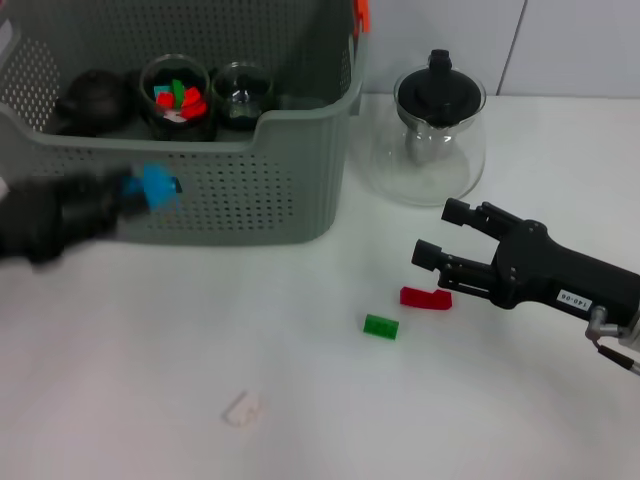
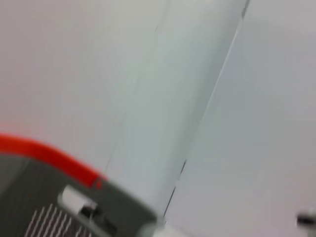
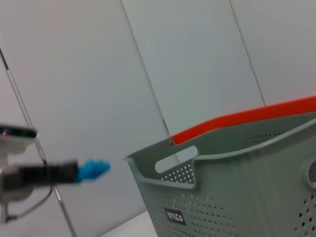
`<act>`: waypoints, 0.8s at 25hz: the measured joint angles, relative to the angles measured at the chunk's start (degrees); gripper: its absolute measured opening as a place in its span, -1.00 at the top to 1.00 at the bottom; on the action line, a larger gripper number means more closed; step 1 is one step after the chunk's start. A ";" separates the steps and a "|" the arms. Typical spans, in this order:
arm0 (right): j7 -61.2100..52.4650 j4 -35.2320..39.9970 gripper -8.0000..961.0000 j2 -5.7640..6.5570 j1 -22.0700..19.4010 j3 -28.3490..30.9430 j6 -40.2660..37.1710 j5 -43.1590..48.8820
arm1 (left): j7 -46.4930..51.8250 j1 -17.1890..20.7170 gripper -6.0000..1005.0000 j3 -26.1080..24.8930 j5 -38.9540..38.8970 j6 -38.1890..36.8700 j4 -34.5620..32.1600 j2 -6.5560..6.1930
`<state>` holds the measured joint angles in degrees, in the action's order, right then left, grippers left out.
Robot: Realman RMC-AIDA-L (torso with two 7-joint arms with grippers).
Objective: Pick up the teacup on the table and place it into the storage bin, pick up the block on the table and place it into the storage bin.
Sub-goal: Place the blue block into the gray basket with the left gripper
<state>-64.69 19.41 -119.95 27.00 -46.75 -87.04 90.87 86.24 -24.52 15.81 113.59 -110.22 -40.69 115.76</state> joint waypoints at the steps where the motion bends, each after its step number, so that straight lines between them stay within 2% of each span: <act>1: 0.01 -0.05 -0.97 -0.01 0.01 0.00 0.05 0.00 | 2.29 -1.33 0.18 -0.93 -0.22 -0.44 -0.07 -0.58; 6: 0.13 -0.07 -0.97 -0.05 0.10 0.00 0.21 0.00 | 11.27 -7.90 0.18 -5.77 -5.90 1.48 1.35 -3.06; 11: 0.27 -0.10 -0.97 -0.18 0.11 0.00 0.41 0.00 | 18.82 -12.27 0.18 -5.50 -9.41 11.06 0.48 -4.18; 14: 0.14 -0.13 -0.97 -0.19 0.03 0.08 0.40 0.00 | 19.80 -14.23 0.17 -0.60 -8.57 19.73 -0.41 -5.03; 16: 0.13 -0.14 -0.97 -0.20 -0.01 0.36 0.41 0.01 | 19.86 -14.79 0.17 5.18 -8.26 25.69 -0.90 -5.40; 18: 0.16 -0.16 -0.97 -0.19 0.00 0.57 0.41 0.01 | 19.91 -15.08 0.17 11.86 -8.18 32.22 -1.86 -5.20; 20: 0.15 -0.17 -0.97 -0.19 0.08 0.61 0.33 0.01 | 19.96 -15.13 0.17 17.24 -7.56 38.09 -2.95 -4.49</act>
<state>-64.53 19.24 -120.15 27.09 -46.15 -86.71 90.88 106.20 -39.65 33.06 106.03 -72.14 -43.64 111.27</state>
